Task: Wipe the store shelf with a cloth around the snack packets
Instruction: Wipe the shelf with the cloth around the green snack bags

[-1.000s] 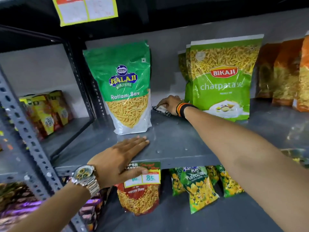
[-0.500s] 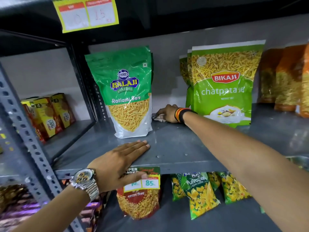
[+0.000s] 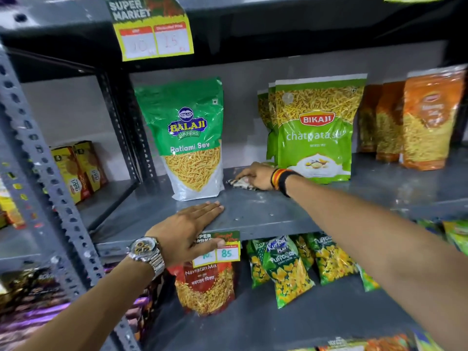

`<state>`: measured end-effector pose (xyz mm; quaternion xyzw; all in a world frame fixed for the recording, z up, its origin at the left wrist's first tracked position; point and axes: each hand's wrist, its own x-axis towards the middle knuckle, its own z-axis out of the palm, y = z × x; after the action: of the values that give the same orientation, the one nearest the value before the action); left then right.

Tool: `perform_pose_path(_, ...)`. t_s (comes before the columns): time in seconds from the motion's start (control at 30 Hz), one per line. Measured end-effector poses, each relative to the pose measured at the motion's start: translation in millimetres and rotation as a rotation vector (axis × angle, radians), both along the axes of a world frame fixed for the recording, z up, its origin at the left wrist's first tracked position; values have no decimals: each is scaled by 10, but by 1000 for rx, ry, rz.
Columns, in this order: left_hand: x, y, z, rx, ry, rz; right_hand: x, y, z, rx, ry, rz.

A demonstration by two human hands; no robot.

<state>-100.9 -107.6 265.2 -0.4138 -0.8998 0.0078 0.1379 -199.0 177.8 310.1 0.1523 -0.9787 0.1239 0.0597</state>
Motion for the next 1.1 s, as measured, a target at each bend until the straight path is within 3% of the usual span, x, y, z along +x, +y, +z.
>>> perform_pose_path(0.1, -2, -8, -19, 3, 5, -8, 225, -63, -26, 6, 22, 62)
perform_pose_path(0.23, -13, -5, -21, -5, 8, -15, 778, 168, 111, 11, -124, 218)
perform_pose_path(0.37, -15, 8, -12, -1, -2, -26, 696, 375, 155, -163, -26, 51)
perform_pose_path(0.53, 7, -4, -14, -9, 13, 3, 408, 129, -28, -110, 56, -92)
perform_pose_path(0.67, 10, 4, -24, -31, 9, 48, 400, -167, -35, -92, 77, -9)
perform_pose_path(0.77, 0, 10, -27, -29, 7, 53, 384, -305, -20, 35, 83, 9)
perform_pose_path(0.93, 9, 19, -24, -21, 18, 53, 626, -146, 184, 67, -45, 128)
perform_pose_path(1.1, 2, 25, -23, -34, 31, 38, 702, 369, 118, -19, -24, -52)
